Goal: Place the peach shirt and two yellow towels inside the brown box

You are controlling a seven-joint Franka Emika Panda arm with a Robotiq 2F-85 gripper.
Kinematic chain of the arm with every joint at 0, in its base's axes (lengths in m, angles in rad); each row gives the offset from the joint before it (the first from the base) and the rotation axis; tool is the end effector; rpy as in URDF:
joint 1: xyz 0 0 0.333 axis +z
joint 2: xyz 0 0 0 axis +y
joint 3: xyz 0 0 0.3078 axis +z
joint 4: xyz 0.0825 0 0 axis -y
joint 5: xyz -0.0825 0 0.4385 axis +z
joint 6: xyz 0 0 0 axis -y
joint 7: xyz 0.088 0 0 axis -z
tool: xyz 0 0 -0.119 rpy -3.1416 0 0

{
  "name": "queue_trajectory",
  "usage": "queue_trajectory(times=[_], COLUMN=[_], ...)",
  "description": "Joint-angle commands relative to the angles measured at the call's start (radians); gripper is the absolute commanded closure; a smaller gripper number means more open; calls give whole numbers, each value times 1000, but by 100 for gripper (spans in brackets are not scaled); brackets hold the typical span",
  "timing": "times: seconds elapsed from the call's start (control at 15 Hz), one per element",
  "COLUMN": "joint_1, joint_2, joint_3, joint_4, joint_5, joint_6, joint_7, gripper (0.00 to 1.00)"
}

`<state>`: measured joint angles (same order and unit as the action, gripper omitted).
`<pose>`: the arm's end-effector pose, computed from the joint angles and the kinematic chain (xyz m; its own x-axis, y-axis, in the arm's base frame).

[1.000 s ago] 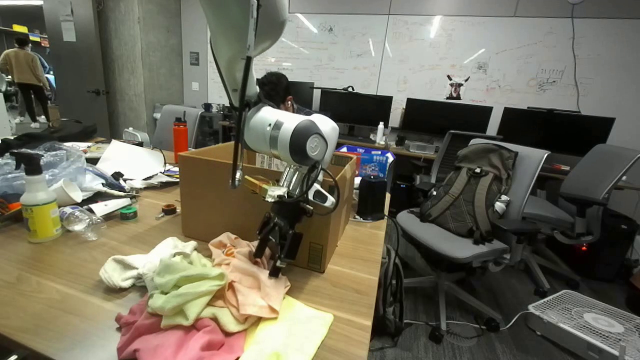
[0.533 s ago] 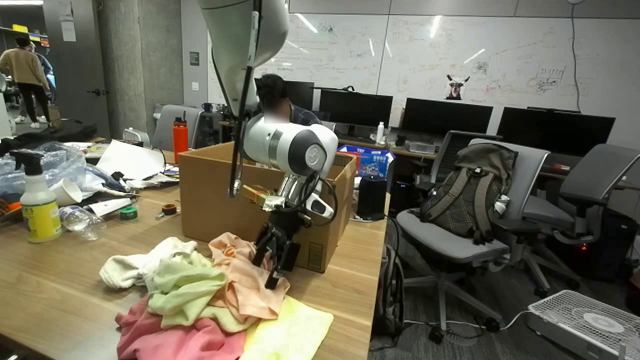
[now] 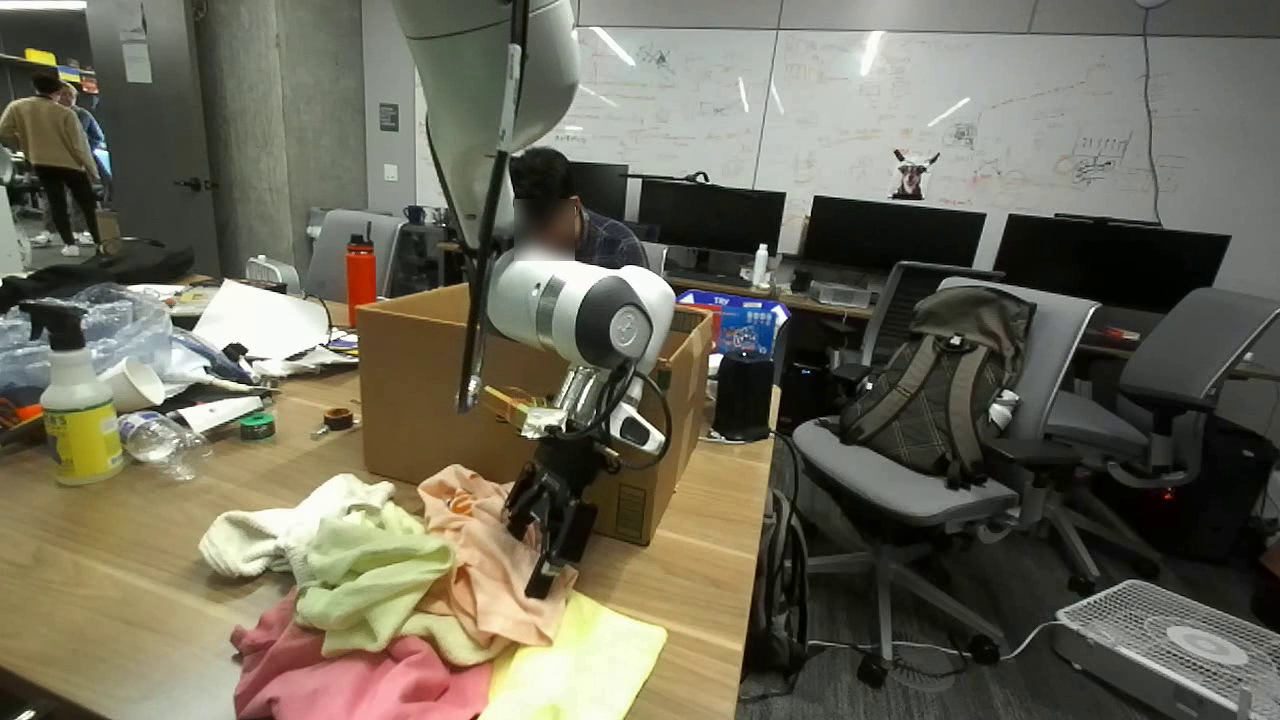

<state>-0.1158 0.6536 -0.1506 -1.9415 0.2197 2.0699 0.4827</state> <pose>0.5517 -0.1449 0.0522 0.5179 -0.7297 -0.4464 -0.7341 -0.6470 0.2060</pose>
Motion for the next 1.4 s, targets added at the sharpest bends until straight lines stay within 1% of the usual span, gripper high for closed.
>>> queue_trajectory(times=[0.0,0.07,0.2,0.27,0.33,0.47,0.53,0.6,0.67,1.0,1.33], joint_1=[2,1,-1,-1,-2,-1,-1,-1,-2,-7,-5], joint_2=[21,22,20,17,14,3,-2,-6,-12,-63,-177], joint_3=[-12,-13,-14,-15,-16,-15,-15,-13,-12,-5,1], joint_4=[29,32,38,39,41,38,38,40,40,31,1], joint_5=[11,10,11,12,13,13,16,19,21,48,98], joint_6=[-4,-2,-4,-5,-2,2,6,10,9,27,56], joint_7=[0,-5,-6,-4,-5,-9,-7,-8,-9,-13,-16], gripper=[27,34,51,58,67,81,89,96,100,98,98])
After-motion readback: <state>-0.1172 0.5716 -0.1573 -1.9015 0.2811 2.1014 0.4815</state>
